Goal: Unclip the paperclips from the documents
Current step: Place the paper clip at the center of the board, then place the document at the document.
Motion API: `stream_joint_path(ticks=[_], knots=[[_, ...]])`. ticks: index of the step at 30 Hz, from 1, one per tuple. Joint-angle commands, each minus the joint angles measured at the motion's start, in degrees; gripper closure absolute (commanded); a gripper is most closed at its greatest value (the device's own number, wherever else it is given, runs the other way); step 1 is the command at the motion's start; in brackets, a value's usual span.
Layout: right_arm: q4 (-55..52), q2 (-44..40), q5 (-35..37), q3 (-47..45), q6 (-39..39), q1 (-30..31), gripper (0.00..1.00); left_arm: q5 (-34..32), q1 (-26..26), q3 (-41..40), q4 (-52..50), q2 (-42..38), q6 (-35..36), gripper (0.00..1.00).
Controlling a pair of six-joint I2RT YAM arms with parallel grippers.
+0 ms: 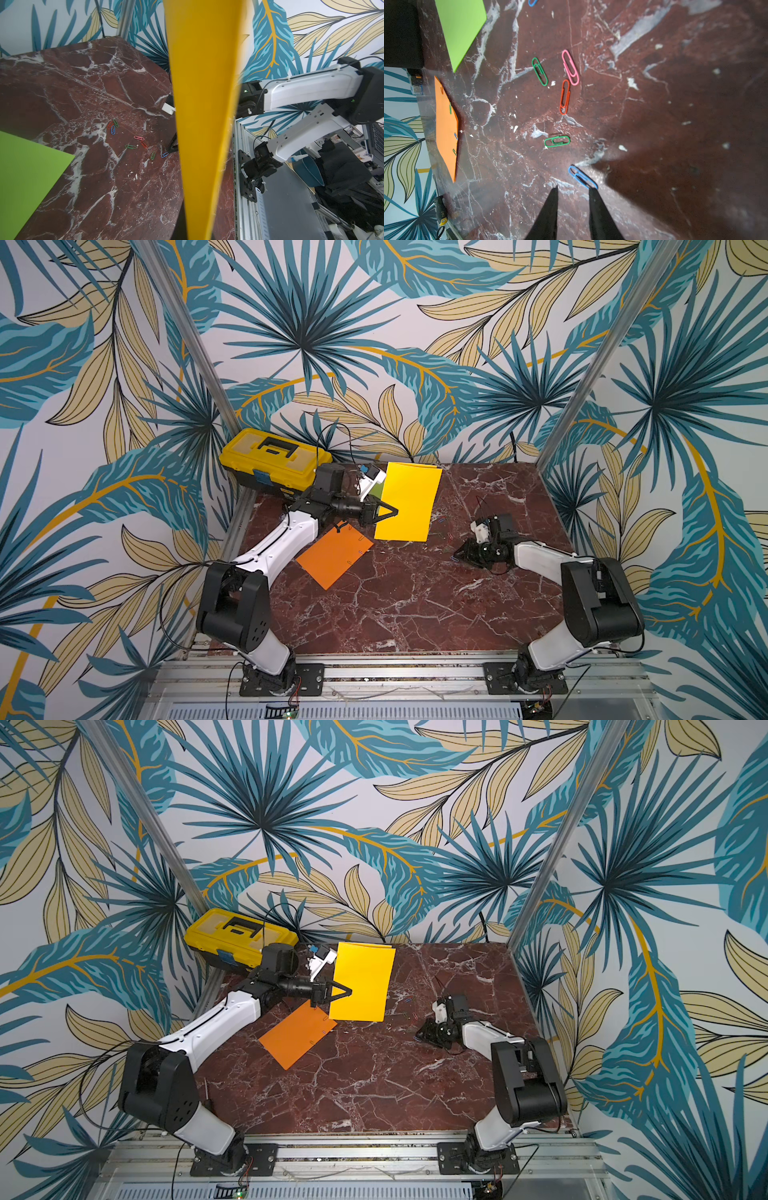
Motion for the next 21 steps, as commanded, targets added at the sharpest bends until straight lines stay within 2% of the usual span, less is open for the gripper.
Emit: stream_joint_path(ticks=[1, 7, 12, 21], knots=[[-1.96, -2.99, -0.21, 0.62, -1.28, -0.14, 0.70, -6.83, 0.15, 0.83, 0.94, 2.10, -1.81, 1.00], [-3.87, -11.06, -3.26, -1.23, -1.37, -0.14, 0.60, -12.75, 0.66, 4.79, 0.94, 6.83, -5.06, 1.00], [-7.35, -17.53, -4.59, -1.88, -1.45, -0.14, 0.53, -17.20, 0.87, 10.31, 0.28, 14.23, -8.20, 1.00], [-10.25, -23.19, -6.33, -1.68, -0.47, -0.05, 0.48, -22.67, 1.87, 24.18, -9.21, 28.64, -10.16, 1.00]])
